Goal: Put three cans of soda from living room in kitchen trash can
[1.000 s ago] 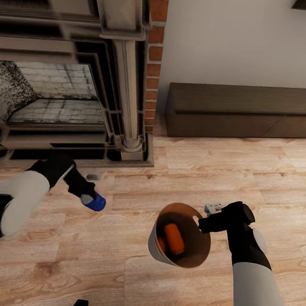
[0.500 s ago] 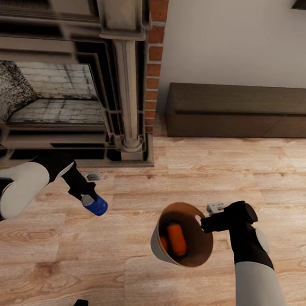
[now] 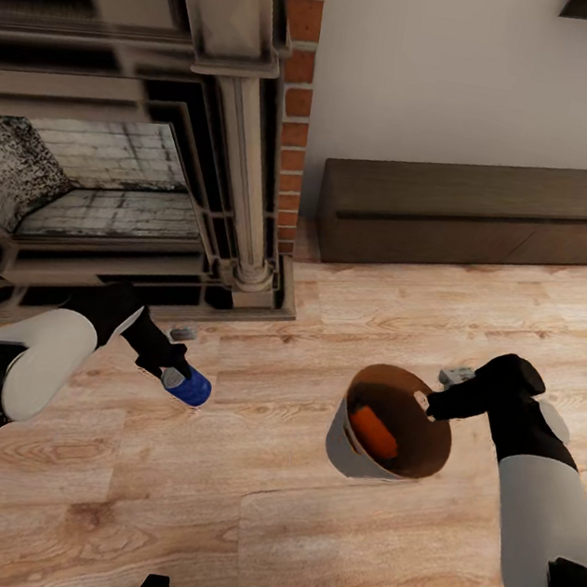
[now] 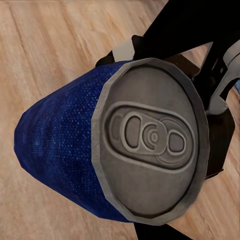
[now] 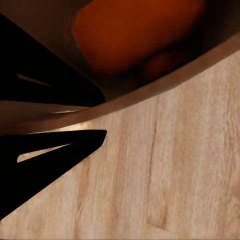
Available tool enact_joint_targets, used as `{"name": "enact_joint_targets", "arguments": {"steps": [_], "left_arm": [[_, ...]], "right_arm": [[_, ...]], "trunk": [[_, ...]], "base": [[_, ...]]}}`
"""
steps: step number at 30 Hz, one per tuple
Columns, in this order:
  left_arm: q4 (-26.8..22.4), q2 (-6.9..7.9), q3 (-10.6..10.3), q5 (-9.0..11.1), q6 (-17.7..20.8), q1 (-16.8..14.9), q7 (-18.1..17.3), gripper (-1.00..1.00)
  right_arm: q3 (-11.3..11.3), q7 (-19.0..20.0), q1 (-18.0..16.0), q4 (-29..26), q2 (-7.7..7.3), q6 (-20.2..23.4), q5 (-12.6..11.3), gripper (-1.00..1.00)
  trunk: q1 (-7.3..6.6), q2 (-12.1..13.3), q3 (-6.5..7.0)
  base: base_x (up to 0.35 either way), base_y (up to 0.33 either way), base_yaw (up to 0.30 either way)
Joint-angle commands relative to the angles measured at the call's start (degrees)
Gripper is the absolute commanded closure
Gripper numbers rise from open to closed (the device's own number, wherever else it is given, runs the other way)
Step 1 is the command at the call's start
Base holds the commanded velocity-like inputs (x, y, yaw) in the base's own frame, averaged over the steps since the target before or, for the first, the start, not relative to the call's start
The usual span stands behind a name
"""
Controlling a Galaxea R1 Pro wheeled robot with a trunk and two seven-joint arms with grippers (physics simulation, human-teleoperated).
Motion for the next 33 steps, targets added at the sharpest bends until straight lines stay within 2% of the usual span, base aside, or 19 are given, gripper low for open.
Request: {"name": "enact_joint_targets", "arguments": {"steps": [1,3,6,7,8,10,15,19,25,33], "left_arm": [[-0.91,0.00,-0.03,-0.05,0.02,0.03,-0.02,1.00],[-1.95,0.01,-0.04,-0.08,0.02,0.05,0.00,1.00],[-2.45,0.01,-0.09,-0.06,0.02,0.05,0.17,1.00],[-2.50,0.01,-0.10,-0.05,0.02,0.07,0.24,1.00],[-2.74,-0.02,-0.12,-0.03,0.02,0.14,0.47,1.00],[-3.53,-0.05,-0.13,-0.04,0.02,0.33,0.62,1.00],[-8.65,-0.07,-0.14,-0.30,0.02,0.59,0.84,1.00],[-10.40,-0.09,-0.20,-0.45,0.02,0.65,0.92,1.00],[-10.58,-0.80,-0.22,-0.59,0.02,0.67,0.97,1.00],[-10.93,-1.44,-0.31,-0.48,0.02,1.73,0.91,1.00]], "right_arm": [[-0.02,1.05,-1.46,2.36,-0.78,0.13,-0.02,1.00],[-0.02,1.79,-3.33,5.71,-1.61,0.15,0.06,1.00],[0.61,2.19,-4.43,7.34,-2.07,0.18,0.35,1.00],[1.29,2.23,-4.58,7.54,-2.12,0.19,0.60,1.00],[4.11,2.31,-4.85,7.93,-2.22,0.24,1.74,1.00],[6.24,2.35,-4.99,8.14,-2.36,0.27,2.61,1.00],[8.57,2.38,-5.12,8.30,-3.09,0.31,3.42,1.00],[9.01,2.37,-5.14,8.33,-3.34,0.44,3.60,1.00],[9.03,2.24,-5.14,8.34,-4.69,0.94,3.73,1.00],[8.73,2.16,-5.06,8.15,-4.64,1.07,3.42,1.00]], "trunk": [[0.00,0.00,0.00],[0.00,0.00,0.00],[0.00,0.00,0.00],[0.00,0.00,0.00],[-0.22,0.40,0.18],[-0.66,1.20,0.54],[-1.76,3.21,1.43],[-2.64,4.81,2.15],[-3.96,7.22,3.23],[-5.71,10.43,4.67]], "base": [[0.000,0.000,0.000],[0.000,0.000,0.000],[0.000,0.000,0.000],[0.000,0.000,0.000],[0.000,0.000,0.000],[0.000,0.000,0.000],[0.000,0.000,0.000],[0.000,0.000,0.000],[0.000,0.000,0.000],[0.000,0.000,0.000]]}}
